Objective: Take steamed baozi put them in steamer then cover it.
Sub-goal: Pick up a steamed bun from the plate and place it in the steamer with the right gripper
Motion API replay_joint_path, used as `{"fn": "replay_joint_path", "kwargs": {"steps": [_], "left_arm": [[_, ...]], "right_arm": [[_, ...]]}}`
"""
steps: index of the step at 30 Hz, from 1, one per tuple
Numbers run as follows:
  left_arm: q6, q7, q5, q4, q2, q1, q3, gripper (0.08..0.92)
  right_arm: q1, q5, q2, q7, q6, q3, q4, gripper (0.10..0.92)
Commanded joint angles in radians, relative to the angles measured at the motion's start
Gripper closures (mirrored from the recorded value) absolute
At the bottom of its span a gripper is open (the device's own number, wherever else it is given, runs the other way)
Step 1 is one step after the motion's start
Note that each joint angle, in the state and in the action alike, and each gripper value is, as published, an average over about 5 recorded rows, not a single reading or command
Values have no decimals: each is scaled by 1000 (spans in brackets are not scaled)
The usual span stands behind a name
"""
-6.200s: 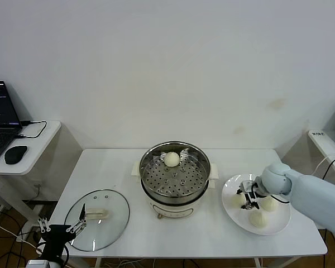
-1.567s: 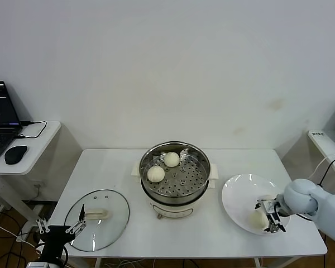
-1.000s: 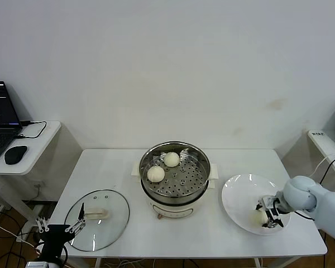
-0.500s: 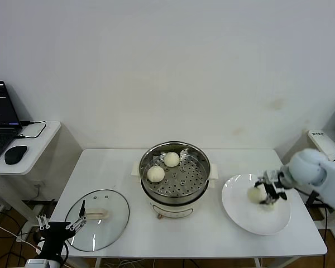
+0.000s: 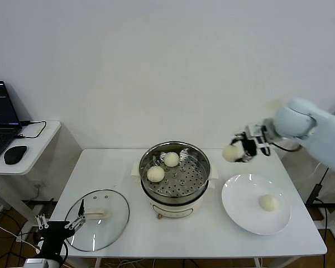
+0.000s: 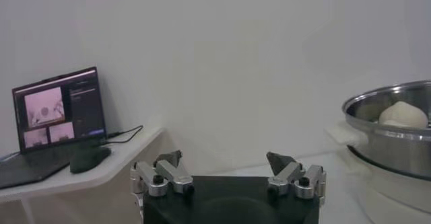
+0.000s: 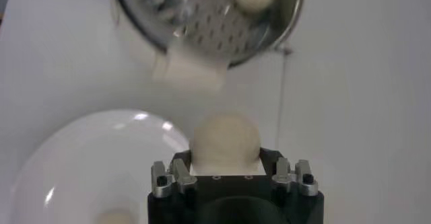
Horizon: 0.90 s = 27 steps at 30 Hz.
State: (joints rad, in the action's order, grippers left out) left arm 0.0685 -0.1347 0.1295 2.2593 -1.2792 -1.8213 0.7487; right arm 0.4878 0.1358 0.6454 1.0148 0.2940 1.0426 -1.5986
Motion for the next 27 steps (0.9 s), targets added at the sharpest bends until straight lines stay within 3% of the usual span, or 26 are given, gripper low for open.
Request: {"fn": "replay_joint_path", "kwargs": {"steps": [1,15,27], "left_arm": [[-1,0,2,4,-7,-3,14,177],[-2,0,9,5,-19,4,26,177],[-2,-3,8,-3,-27,14,22,177]], "right_arm": [[128,81,247,-68,-53,174,-47,389],[60,-95,401,-107,-365,298,50,387],[11,-198,412,-91,-462,308,89,374]]}}
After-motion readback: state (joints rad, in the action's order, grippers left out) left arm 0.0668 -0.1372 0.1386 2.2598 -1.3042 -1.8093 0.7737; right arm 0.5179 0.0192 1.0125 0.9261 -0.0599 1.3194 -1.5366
